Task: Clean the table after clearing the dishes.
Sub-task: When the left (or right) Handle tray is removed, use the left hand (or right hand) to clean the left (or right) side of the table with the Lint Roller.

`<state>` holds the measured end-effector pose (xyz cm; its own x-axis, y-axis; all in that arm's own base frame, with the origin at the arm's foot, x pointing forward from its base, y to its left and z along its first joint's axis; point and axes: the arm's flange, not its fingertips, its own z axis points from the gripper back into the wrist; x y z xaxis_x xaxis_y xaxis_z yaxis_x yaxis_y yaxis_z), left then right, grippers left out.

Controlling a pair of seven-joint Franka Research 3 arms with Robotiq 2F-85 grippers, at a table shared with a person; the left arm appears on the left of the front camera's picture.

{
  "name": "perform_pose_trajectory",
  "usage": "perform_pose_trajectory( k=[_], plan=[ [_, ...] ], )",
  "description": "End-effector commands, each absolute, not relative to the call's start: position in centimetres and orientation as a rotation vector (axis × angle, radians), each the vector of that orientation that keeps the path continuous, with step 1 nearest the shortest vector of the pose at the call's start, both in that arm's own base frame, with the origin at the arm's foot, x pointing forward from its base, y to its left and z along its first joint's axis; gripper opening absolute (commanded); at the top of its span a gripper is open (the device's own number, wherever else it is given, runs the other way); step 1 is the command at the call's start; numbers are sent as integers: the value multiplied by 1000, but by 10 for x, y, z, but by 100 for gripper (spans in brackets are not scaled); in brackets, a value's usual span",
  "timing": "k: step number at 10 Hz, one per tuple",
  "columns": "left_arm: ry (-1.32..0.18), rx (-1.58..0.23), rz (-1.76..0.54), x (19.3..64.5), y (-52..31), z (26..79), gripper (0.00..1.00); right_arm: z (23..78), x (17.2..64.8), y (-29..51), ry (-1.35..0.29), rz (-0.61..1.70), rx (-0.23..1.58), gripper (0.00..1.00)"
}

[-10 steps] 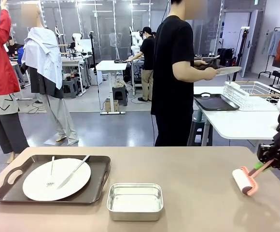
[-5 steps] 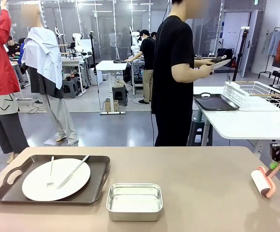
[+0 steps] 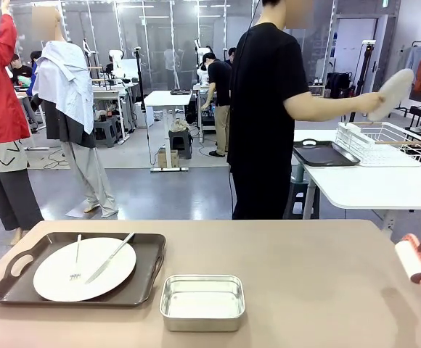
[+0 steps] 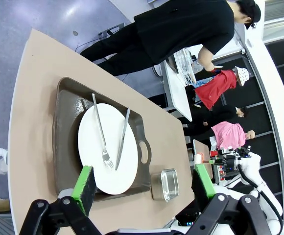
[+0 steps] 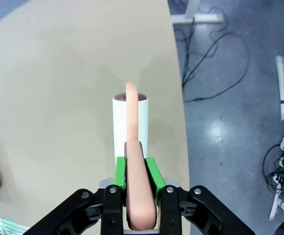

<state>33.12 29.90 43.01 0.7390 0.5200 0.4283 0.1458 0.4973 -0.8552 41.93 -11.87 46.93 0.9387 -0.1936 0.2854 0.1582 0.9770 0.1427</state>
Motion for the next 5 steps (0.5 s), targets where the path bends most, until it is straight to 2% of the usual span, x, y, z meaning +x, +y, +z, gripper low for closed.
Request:
perform_pose_trajectory(
  k=[1, 5],
  plan=[
    [-743, -1062, 247, 331, 301, 433, 100, 498, 401, -103, -346, -206, 69, 22],
    [-743, -1062, 247, 331, 301, 433, 100, 507, 404, -108, -362, -172, 88, 22]
  ],
)
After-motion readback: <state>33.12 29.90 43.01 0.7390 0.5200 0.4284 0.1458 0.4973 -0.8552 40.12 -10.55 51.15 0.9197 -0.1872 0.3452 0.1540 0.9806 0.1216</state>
